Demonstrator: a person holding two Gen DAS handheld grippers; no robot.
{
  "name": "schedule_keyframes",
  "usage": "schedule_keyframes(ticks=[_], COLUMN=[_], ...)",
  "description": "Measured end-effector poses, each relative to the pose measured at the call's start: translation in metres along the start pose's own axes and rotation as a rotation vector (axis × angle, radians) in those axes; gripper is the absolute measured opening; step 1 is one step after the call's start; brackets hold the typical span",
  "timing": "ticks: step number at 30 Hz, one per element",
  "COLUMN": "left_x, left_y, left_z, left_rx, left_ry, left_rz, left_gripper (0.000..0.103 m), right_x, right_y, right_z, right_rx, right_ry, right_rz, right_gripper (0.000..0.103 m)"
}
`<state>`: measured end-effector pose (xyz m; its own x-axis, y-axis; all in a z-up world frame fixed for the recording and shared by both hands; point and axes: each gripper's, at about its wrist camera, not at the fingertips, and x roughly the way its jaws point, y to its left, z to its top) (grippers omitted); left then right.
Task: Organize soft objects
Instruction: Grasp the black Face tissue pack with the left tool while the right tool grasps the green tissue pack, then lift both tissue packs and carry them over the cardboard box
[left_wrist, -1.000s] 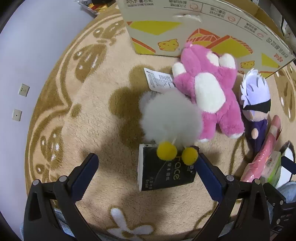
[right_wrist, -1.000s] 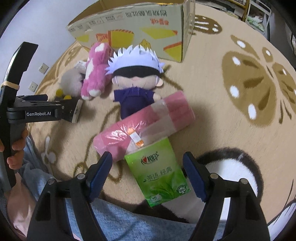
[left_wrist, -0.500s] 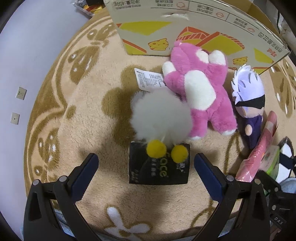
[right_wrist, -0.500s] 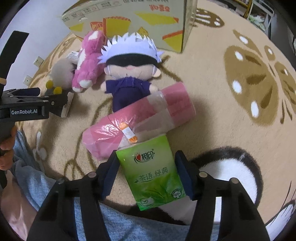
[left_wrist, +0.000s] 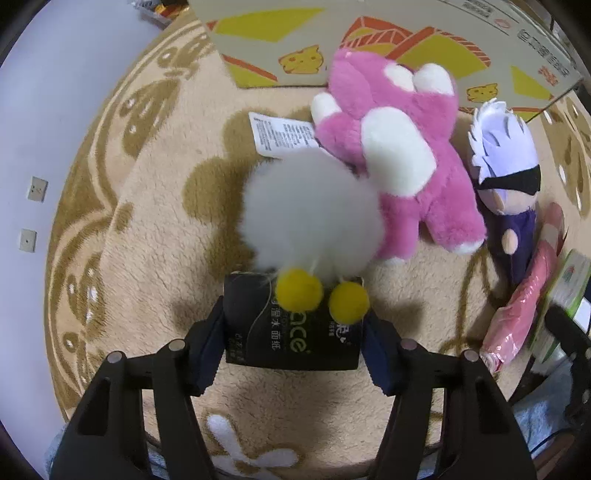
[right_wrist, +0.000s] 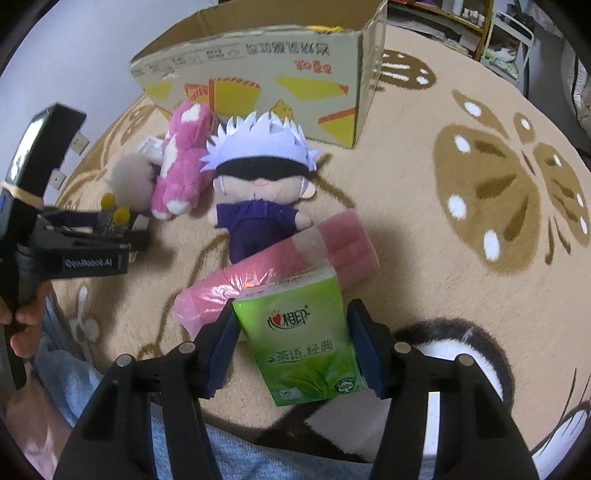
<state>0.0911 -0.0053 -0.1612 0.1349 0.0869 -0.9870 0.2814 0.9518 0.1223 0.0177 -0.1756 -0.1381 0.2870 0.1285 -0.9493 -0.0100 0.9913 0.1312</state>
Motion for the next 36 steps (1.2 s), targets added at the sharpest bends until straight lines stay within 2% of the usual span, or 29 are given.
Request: schedule_keyframes(ticks=[12,15,19,25,33,36], left_x=[-0.031,-0.040,-0.057,-0.074,-0.103,-0.106], left_y=[0.013,0.021,0.019,0.022,0.022,0.020], left_z=[-0.008,0.001,-0.003,-0.003,-0.008,-0.009], left_rx=[-0.055,-0.071,-0.083,-0.104,-0.121,-0.102], left_ry=[-0.110,-0.150,-0.214,-0.293,-0.415,-0.427], left_rz=[0.062,0.072,0.066,0.069,0.065,0.076], left_gripper=[0.063,0.063,0.063,0.063,0.063,0.063], right_x=[-0.027,-0.032,-0.037,-0.055,-0.073,-0.082], right_y=[0.011,0.013,0.011,0.007,0.012,0.014], right_z=[0.009,0.012,0.016,0.024,0.024,0.024], right_rx=[-0.016,-0.007,0.002,0.033,0.020,0.014], right_ry=[-0.163,-0.203,-0.228,-0.321,-0.412,-0.456], right_rz=[0.020,0.033,0.048,0.079,0.053,0.051], right_gripper=[0.060,0.060,0.060,0.059,0.059,0.059])
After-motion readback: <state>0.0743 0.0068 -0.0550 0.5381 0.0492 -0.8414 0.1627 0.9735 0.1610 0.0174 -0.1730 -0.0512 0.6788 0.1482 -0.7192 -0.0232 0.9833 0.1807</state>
